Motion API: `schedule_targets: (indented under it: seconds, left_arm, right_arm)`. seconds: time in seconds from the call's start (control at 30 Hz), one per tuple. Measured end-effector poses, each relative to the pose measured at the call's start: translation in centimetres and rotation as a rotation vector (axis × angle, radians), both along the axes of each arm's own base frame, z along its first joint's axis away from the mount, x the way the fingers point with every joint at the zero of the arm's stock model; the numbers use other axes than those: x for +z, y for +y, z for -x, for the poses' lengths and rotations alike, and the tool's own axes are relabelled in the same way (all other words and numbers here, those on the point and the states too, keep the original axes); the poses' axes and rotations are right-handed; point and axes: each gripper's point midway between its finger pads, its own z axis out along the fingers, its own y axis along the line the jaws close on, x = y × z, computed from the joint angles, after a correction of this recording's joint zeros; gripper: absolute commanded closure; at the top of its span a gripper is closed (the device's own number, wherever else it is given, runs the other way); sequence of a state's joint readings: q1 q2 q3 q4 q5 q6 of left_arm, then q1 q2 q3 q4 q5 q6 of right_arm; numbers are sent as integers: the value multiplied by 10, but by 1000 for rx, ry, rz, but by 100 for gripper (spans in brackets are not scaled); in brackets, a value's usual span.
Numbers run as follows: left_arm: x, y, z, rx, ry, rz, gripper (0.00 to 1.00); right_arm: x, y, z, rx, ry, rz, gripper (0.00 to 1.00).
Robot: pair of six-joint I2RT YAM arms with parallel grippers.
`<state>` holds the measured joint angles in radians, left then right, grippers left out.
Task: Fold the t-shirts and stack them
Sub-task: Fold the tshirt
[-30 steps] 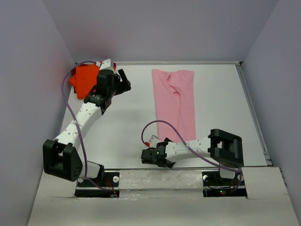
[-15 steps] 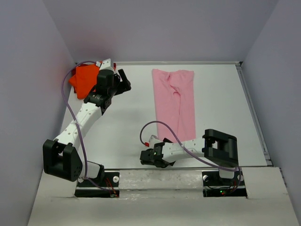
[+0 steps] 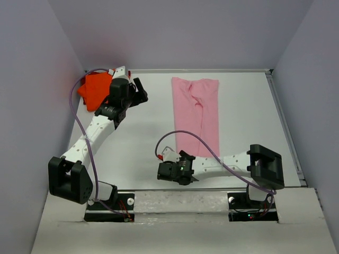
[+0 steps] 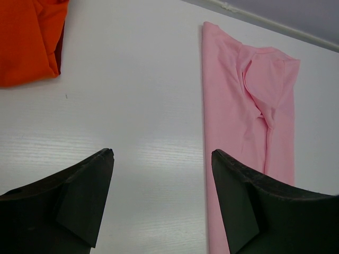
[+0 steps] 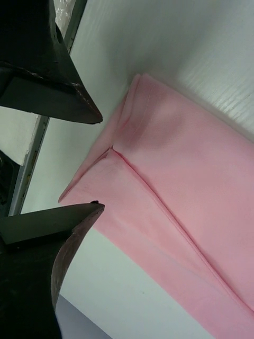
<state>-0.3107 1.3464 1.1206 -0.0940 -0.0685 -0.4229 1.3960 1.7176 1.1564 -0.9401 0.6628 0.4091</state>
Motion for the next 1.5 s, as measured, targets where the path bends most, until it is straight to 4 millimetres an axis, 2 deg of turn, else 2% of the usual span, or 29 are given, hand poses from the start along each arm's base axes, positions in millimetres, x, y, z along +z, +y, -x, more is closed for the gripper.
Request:
schedule_targets:
  seconds: [0.17,0.37,0.47,0.57,0.6,0.63,0.67,0.77,0.83,0.97,1.0,1.07,1.17,1.23,1.33,1.4,1.5]
  left_arm:
    - [0,-3,1,-2,-2,-10,16]
    - [-1,-3,2,3,-3,-20,16]
    - [-1,-1,1,13,-2,-25,16]
    - [1,4,2,37,-9,-34,16]
    - [1,6,3,46,-14,-37,16]
    - [2,9,5,56,-17,-40,16]
    - [4,10,6,61,-22,-42,16]
    - [12,14,8,78,-45,-41,16]
    - [14,14,9,80,-50,-41,16]
    - [13,15,9,82,-48,-42,16]
    - [13,15,9,82,-49,-42,16]
    - [13,15,9,82,-47,-43,16]
    - [12,13,9,78,-46,-43,16]
    - [12,13,10,77,-46,-43,16]
    - [12,12,10,75,-46,-43,16]
    - [12,13,10,76,-46,-44,16]
    - [12,13,10,75,-46,-44,16]
  right_arm:
    - [-5,8,5,24,44,-25,33]
    - [0,4,12,39,75,-57,28]
    - [18,2,5,15,42,-131,28]
    - [51,1,-21,-61,-23,-302,28]
    - [59,1,-30,-87,-39,-351,28]
    - [75,-2,-50,-142,-65,-451,28]
    - [82,-5,-61,-173,-83,-495,27]
    - [93,-24,-107,-294,-149,-566,27]
    - [85,-29,-122,-326,-156,-555,28]
    - [52,-31,-162,-380,-103,-540,28]
    - [46,-34,-176,-402,-82,-549,28]
    - [46,-33,-207,-430,-70,-591,28]
    - [62,-27,-258,-438,-91,-667,28]
    - [86,-18,-303,-424,-133,-738,28]
    - [112,-12,-353,-402,-180,-826,28]
    - [119,-13,-377,-394,-198,-855,28]
    - [110,-18,-410,-405,-204,-868,28]
